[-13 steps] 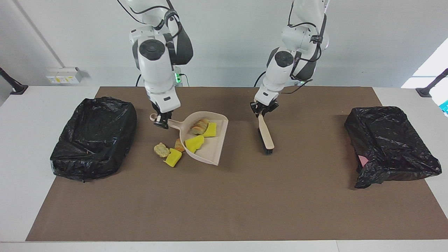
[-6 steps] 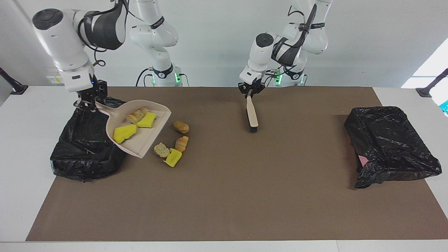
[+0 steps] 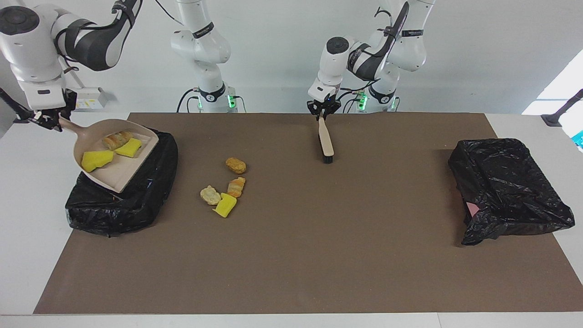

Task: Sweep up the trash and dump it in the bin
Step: 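Carry the loaded dustpan to the black bag with the right gripper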

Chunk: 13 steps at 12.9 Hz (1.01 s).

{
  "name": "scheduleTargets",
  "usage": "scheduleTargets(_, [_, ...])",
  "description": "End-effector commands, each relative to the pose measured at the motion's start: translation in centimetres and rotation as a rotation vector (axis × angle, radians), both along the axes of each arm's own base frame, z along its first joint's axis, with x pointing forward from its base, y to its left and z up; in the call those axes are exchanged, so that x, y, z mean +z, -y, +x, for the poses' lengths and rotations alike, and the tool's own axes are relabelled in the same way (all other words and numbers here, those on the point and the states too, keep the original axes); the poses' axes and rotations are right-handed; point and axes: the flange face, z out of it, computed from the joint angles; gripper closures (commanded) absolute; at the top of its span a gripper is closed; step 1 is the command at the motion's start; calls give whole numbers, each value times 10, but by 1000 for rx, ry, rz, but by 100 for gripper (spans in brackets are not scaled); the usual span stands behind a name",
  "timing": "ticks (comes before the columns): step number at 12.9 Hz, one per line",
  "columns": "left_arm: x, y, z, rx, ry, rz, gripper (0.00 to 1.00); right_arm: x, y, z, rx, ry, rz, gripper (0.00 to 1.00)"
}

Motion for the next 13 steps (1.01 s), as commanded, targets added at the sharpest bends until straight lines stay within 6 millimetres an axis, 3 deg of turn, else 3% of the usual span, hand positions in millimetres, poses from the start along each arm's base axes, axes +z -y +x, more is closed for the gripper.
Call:
scheduleTargets(1, [3,-4,-8,12,3,-11,85,-13,7,0,81,-50,-103,100])
scheduleTargets(2, [2,-6,-4,20,-1,-8,30,-22,19,-9,68,-66,-101,100])
scheduleTargets(3, [1,-7,0,32,-6,-4,0,-24,17,-12,64,-82,-97,100])
scheduleTargets(6, [10,-22,39,98,-1,-14,0,-22,19,-15,64,-128,-144,100])
scheduleTargets(8, [30,-32,80,74,-10,-19,0,-21,-5,0,142,-142,-210,100])
scheduleTargets(13, [96,-99,185,23,19,-60,0,-18,-31,11,276,-218,-350,100])
